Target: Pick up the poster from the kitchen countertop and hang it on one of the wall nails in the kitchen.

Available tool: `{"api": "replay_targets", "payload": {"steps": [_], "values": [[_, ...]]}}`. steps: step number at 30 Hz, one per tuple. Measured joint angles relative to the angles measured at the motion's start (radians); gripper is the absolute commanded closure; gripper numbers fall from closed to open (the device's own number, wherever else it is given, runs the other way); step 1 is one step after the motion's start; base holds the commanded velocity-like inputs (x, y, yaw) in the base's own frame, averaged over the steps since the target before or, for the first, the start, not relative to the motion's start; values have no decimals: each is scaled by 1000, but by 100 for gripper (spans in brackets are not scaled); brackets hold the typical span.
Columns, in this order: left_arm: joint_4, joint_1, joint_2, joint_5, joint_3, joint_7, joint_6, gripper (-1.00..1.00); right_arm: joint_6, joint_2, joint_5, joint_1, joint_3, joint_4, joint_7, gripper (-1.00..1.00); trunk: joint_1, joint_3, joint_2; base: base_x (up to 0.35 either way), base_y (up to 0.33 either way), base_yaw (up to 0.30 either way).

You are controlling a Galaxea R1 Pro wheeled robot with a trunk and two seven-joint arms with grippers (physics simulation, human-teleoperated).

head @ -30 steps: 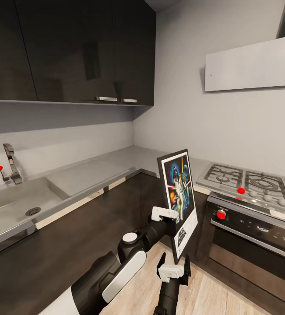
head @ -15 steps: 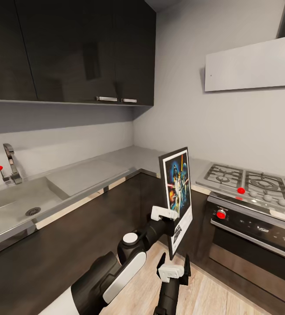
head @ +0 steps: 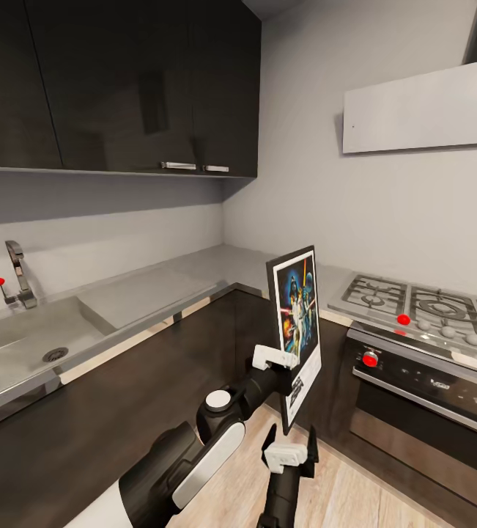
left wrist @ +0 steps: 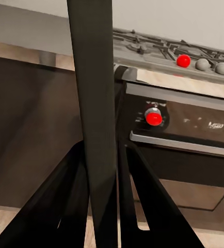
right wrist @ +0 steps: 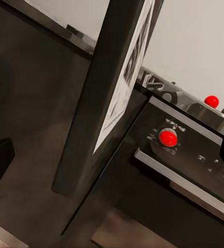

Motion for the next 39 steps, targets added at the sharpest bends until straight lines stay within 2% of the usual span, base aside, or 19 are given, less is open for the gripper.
{"api": "replay_targets", "payload": {"steps": [7,37,38,39], "values": [[0,0,0,1,0,0,0,100,-2,0,-1,0,-1,0,29,-100,0,0,0,0,0,0],[-1,0,0,1,-1,-1,0,100,-4,-1,-1,0,-2,-2,32,-100,0,0,0,0,0,0],[-1,0,0,1,-1,-1,0,100,-4,-1,-1,0,-2,-2,32,100,0,0,0,0,0,0],[-1,1,0,1,-1,-1,0,100,-4,-1,-1,0,-2,-2,32,100,0,0,0,0,0,0]]}}
